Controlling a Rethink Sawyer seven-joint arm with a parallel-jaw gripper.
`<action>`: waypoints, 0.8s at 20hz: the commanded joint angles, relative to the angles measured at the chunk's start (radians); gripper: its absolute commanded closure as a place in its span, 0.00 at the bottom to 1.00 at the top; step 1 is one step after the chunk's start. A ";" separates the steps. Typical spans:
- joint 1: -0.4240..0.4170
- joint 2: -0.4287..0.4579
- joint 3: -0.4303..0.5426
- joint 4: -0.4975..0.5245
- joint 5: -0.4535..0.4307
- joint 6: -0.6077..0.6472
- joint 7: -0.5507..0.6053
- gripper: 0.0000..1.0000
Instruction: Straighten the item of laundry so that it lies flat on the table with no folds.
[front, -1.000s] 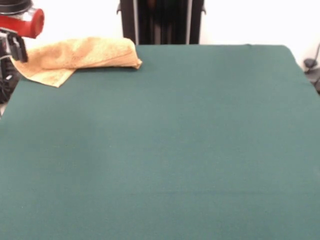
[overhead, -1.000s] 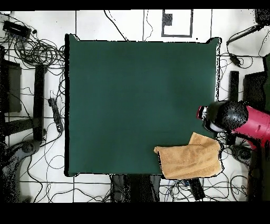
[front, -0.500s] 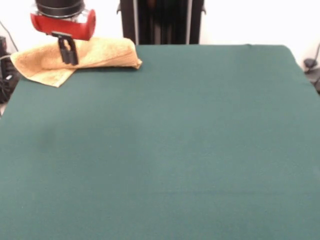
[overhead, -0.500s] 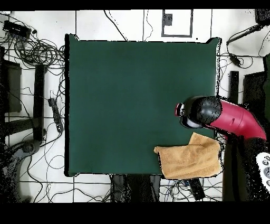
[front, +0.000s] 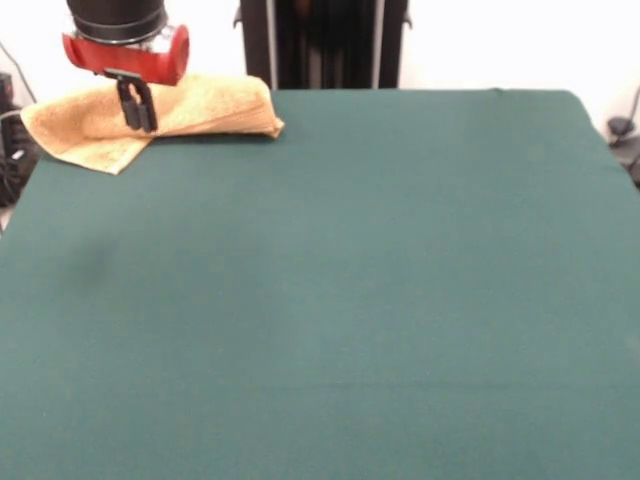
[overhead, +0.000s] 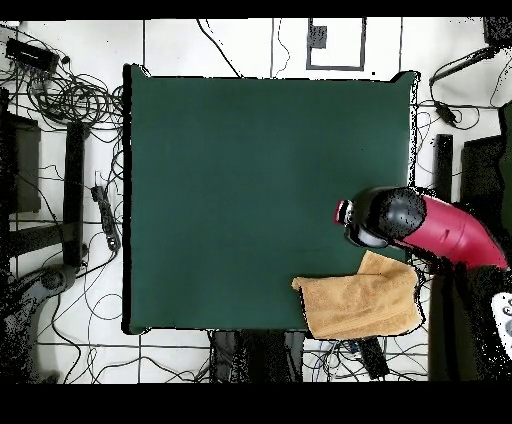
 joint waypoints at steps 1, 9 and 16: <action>-0.039 0.115 0.019 -0.020 -0.011 0.022 0.047 1.00; -0.038 0.125 0.029 -0.032 -0.012 0.028 0.070 1.00; -0.063 0.127 0.038 -0.023 -0.026 0.035 0.019 1.00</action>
